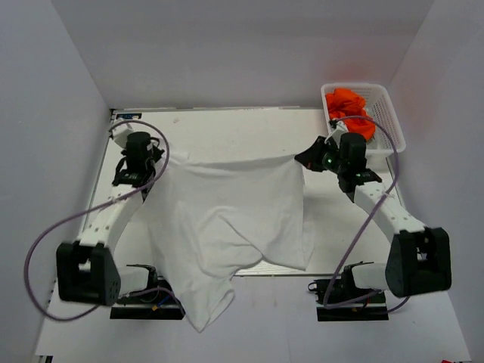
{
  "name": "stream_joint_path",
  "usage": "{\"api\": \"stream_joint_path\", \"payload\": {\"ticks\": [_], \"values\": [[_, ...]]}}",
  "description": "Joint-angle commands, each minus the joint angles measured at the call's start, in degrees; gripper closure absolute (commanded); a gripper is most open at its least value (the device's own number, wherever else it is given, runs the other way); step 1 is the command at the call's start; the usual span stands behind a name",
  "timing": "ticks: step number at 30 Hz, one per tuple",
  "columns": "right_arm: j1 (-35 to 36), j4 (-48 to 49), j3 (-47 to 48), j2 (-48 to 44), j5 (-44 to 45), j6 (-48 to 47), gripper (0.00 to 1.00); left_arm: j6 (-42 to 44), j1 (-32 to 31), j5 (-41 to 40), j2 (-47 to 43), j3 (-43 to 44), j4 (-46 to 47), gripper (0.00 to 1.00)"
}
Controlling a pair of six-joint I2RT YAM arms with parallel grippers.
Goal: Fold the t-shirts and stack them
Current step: Flatten out the tshirt
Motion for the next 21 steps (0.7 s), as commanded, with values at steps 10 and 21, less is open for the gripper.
{"api": "stream_joint_path", "payload": {"ticks": [10,21], "values": [[-0.1,-1.0,5.4,-23.6,15.5,-8.2,1.00,7.4,0.0,3.7,-28.3,2.9,6.2,1.00],[0.0,-5.5,16.9,-33.8,15.5,-14.5,1.00,12.9,0.5,12.2,-37.9,16.3,4.8,1.00]]}}
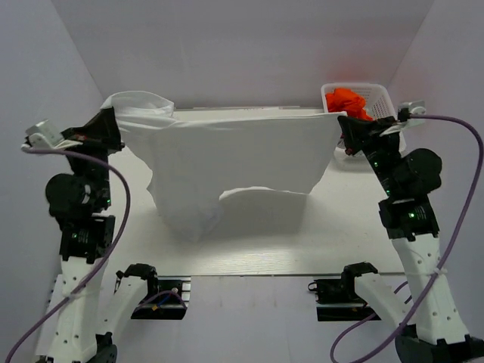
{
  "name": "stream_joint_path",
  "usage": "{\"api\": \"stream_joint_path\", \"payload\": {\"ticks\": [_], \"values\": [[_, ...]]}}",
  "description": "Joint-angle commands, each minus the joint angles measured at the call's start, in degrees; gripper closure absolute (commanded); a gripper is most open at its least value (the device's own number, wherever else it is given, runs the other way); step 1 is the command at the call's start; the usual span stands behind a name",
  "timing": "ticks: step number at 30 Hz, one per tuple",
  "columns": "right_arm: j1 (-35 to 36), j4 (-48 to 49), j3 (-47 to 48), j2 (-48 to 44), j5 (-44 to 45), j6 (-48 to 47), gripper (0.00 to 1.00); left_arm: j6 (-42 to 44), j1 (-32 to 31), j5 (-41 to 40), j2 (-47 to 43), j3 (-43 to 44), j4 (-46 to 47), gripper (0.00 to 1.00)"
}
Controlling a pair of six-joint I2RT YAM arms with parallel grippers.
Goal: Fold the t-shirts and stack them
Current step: Flatten out the tshirt
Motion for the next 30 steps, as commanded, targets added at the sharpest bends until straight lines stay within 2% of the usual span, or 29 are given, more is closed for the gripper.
{"api": "stream_joint_path", "payload": {"ticks": [1,10,13,17,22,26,30], "values": [[-0.1,-1.7,5.2,-3.3,1.6,-3.5,1.00,3.5,0.7,3.2,-2.5,5.3,-0.8,1.00],[-0.2,-7.6,14.6,-9.2,0.5,-7.4,1.00,6.6,0.7,6.8,-6.6,15.1,-4.8,1.00],[-0.2,-7.6,15.7,-9.8,0.5,-7.6,1.00,7.1,0.7,7.4,-6.6,18.7,-6.2,1.00],[-0.1,-5.9,15.0,-8.5,3.6,-7.7,1.00,7.1,0.7,6.9,-3.9,19.3,-4.7,1.00],[-0.3,-3.4,12.8,0.8,7.1,-6.9,1.00,8.4,0.7,6.6,3.7,18.2,-4.0,1.00],[-0.3,4.2,7.6,7.7,8.1,-6.4,1.00,9.6,0.7,1.8,13.3,11.7,0.5,1.00],[-0.3,8.6,3.4,19.4,6.5,-5.0,1.00,9.6,0.7,-0.3,23.7,5.2,6.9,1.00]]}}
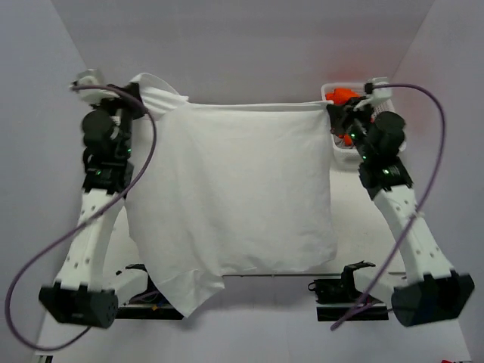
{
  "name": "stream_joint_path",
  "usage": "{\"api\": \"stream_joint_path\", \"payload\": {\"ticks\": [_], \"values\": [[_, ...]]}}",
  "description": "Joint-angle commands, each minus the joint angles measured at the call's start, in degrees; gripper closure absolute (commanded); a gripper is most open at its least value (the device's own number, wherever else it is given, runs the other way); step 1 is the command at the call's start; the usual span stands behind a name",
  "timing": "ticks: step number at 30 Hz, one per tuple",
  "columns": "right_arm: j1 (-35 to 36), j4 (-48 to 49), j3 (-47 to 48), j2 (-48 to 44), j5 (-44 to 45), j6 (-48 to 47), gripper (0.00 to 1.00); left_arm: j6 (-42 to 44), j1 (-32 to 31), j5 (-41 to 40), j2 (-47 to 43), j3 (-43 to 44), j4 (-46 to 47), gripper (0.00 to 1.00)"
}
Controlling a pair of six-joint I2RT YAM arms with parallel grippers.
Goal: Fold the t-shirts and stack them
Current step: Flatten out the tshirt
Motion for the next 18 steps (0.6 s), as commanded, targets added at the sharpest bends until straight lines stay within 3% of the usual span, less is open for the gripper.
{"api": "stream_joint_path", "payload": {"ticks": [1,6,7,8,10,11,12,13,14,15,16,17,18], "values": [[-0.3,8.8,-3.5,7.3,0.6,1.1,1.00,1.3,0.4,-4.6,8.3,-6.9,5.8,1.00],[-0.5,16.7,-6.5,22.3,-0.5,3.2,1.00,1.3,0.4,-8.6,24.2,-13.4,17.2,1.00],[-0.5,17.0,-5.8,24.8,-0.6,3.6,1.00,1.3,0.4,-9.1,27.7,-13.4,17.9,0.96],[-1.0,17.3,-4.0,32.4,-0.2,4.2,1.00,1.3,0.4,-9.1,35.4,-12.5,17.9,0.93],[-1.1,14.4,1.2,37.8,-1.5,4.7,1.00,0.8,0.9,-9.1,43.5,-6.8,15.3,0.92],[-0.8,12.2,4.4,44.6,-1.4,4.9,1.00,0.8,0.9,-9.7,47.5,-0.6,12.8,0.92],[-0.6,11.5,5.5,46.7,-1.3,3.9,0.94,0.8,0.9,-9.8,54.5,2.9,9.7,0.92],[-0.5,11.2,7.2,49.6,-0.9,3.3,0.80,0.0,0.9,-9.8,57.3,6.0,3.7,0.87],[-0.5,10.1,8.4,51.5,-0.8,3.4,0.70,-0.9,0.9,-10.5,59.4,11.2,1.1,0.63],[-0.5,9.7,8.6,52.1,-1.4,3.3,0.61,-1.6,0.9,-10.5,62.0,12.8,-0.6,0.53],[-0.7,9.8,8.6,52.1,-0.4,3.3,0.30,-2.5,0.9,-10.5,62.0,13.5,-1.3,0.38],[-0.2,10.1,7.5,51.6,0.2,2.8,0.23,-2.5,0.9,-10.5,62.0,13.0,-0.1,0.16],[-0.2,10.6,6.8,49.6,0.6,2.6,0.10,-1.8,0.9,-8.7,61.1,12.3,1.4,0.00]]}}
